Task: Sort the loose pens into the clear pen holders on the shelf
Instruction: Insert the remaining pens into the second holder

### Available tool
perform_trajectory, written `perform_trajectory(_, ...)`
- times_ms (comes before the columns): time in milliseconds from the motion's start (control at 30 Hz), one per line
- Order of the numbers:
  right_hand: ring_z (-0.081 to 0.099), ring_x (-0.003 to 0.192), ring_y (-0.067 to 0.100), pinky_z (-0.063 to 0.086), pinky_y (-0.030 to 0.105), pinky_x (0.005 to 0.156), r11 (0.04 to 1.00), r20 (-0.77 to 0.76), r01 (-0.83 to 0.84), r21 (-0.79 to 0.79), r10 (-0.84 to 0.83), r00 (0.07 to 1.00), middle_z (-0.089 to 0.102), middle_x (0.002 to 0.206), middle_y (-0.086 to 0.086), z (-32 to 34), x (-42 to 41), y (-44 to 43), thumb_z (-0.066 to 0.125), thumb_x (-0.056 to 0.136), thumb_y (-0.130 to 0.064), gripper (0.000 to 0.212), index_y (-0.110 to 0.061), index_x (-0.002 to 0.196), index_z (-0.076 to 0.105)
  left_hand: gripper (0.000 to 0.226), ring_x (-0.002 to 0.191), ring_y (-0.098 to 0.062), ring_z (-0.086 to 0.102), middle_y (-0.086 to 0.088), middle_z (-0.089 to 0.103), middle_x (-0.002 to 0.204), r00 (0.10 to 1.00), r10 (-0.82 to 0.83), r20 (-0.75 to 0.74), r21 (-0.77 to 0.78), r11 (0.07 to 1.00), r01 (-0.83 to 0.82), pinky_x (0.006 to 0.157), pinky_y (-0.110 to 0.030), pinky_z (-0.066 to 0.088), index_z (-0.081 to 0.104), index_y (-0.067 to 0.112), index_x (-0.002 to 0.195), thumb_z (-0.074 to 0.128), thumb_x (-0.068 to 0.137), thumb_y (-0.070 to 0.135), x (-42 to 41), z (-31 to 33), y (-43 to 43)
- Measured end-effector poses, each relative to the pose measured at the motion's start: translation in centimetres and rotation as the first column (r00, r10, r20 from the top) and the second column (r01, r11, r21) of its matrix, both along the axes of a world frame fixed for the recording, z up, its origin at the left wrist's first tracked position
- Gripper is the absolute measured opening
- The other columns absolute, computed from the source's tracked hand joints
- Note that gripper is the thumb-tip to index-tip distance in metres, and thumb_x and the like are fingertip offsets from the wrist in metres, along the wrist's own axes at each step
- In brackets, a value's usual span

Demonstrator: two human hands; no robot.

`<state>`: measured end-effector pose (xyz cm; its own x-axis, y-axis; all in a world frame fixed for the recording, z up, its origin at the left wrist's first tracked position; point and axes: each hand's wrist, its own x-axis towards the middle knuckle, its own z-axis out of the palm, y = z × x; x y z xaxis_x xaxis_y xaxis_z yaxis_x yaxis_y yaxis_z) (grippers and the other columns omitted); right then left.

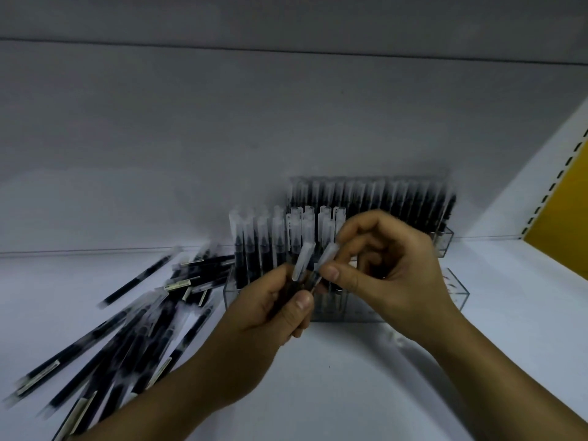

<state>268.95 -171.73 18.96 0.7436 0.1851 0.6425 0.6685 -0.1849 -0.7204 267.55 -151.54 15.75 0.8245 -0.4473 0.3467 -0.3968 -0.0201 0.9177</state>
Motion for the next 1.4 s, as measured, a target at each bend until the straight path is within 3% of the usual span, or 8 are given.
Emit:
perform_trajectory(167, 0.045, 0.041, 0.014, 0.037, 0.029, 0.037, 0.993, -0.081, -0.113, -0.029, 0.111, 0.991, 0.075, 0.081, 0.006, 0.2, 0.3, 0.1, 0.083, 0.083, -0.029, 0.015, -0.016, 0.087, 0.075, 0.017, 0.061, -0.006, 0.048, 0.005, 0.055, 0.069, 1.000, 0.002, 0.013, 0.039, 0.999, -0.002, 0.061, -0.021, 0.042, 0.061, 0.025, 0.095, 0.046, 0.098, 0.030, -0.2, 0.0, 0.0)
perform_trajectory(333, 0.041, 0.039, 0.011, 0.036, 0.020, 0.040, 0.965, -0.176, -0.078, 0.249, 0.124, 0.976, 0.061, 0.057, 0.000, 0.9, 0.4, -0.8, 0.068, 0.085, -0.008, 0.010, -0.004, 0.090, 0.075, 0.032, 0.050, -0.004, 0.052, 0.008, 0.061, 0.064, 0.968, 0.044, -0.246, -0.024, 0.998, -0.051, 0.048, -0.028, 0.036, 0.068, 0.035, 0.082, 0.043, 0.089, 0.053, 1.4, -1.0, 0.1)
perform_trajectory(500, 0.044, 0.045, 0.015, 0.032, 0.021, 0.043, 0.896, -0.247, 0.070, 0.438, 0.046, 0.968, 0.053, 0.056, -0.001, 1.7, 1.2, -2.2, 0.063, 0.085, -0.013, 0.018, -0.008, 0.096, 0.076, 0.048, 0.054, -0.010, 0.053, -0.001, 0.062, 0.064, 0.953, 0.062, -0.297, -0.026, 0.997, -0.074, 0.047, -0.027, 0.037, 0.071, 0.034, 0.074, 0.035, 0.098, 0.012, 1.7, -1.2, 0.0)
perform_trajectory(667, 0.052, 0.048, 0.014, 0.036, 0.025, 0.045, 0.829, -0.269, 0.217, 0.515, -0.084, 0.959, 0.056, 0.057, -0.003, 2.0, 1.6, -2.7, 0.061, 0.089, -0.009, 0.009, -0.008, 0.092, 0.069, 0.037, 0.060, -0.010, 0.053, -0.004, 0.061, 0.071, 0.967, 0.033, -0.253, -0.050, 0.998, -0.047, 0.050, -0.024, 0.039, 0.070, 0.030, 0.081, 0.037, 0.081, 0.015, 1.3, -0.9, 0.0)
perform_trajectory(900, 0.058, 0.058, 0.017, 0.050, 0.031, 0.051, 0.769, -0.147, 0.521, 0.371, -0.505, 0.850, 0.062, 0.069, 0.003, 1.5, 2.3, -3.5, 0.057, 0.102, -0.012, 0.013, -0.004, 0.103, 0.068, 0.059, 0.063, -0.007, 0.055, 0.002, 0.061, 0.073, 0.982, 0.081, -0.172, 0.062, 0.996, -0.071, 0.055, -0.023, 0.043, 0.070, 0.038, 0.093, 0.037, 0.096, -0.010, 0.5, -0.4, 0.0)
perform_trajectory(1100, 0.063, 0.072, 0.031, 0.055, 0.053, 0.065, 0.823, 0.041, 0.543, 0.169, -0.556, 0.830, 0.066, 0.081, 0.004, 0.8, 2.5, -3.3, 0.058, 0.104, -0.022, 0.009, -0.022, 0.106, 0.066, 0.045, 0.085, -0.022, 0.070, -0.009, 0.071, 0.084, 0.991, 0.092, -0.096, 0.058, 0.995, -0.086, 0.078, -0.040, 0.060, 0.066, 0.040, 0.114, 0.052, 0.098, 0.000, -0.3, 0.0, 0.2)
perform_trajectory(1267, 0.065, 0.078, 0.024, 0.057, 0.052, 0.070, 0.849, 0.079, 0.521, 0.091, -0.527, 0.846, 0.067, 0.087, -0.005, 0.4, 2.7, -3.3, 0.058, 0.101, -0.025, 0.017, -0.023, 0.116, 0.066, 0.045, 0.090, -0.023, 0.073, -0.003, 0.073, 0.086, 0.987, 0.112, -0.114, 0.023, 0.994, -0.110, 0.081, -0.038, 0.060, 0.070, 0.036, 0.112, 0.060, 0.092, -0.003, -0.3, 0.1, 0.0)
perform_trajectory(1400, 0.059, 0.072, 0.010, 0.050, 0.029, 0.064, 0.879, 0.150, 0.474, 0.052, -0.476, 0.866, 0.065, 0.088, -0.012, 0.5, 2.4, -2.9, 0.059, 0.102, -0.016, 0.021, -0.026, 0.120, 0.064, 0.038, 0.082, -0.028, 0.069, -0.007, 0.072, 0.088, 0.990, 0.117, -0.083, 0.051, 0.992, -0.113, 0.070, -0.059, 0.058, 0.070, 0.038, 0.106, 0.067, 0.088, 0.005, -0.3, 0.2, 0.0)
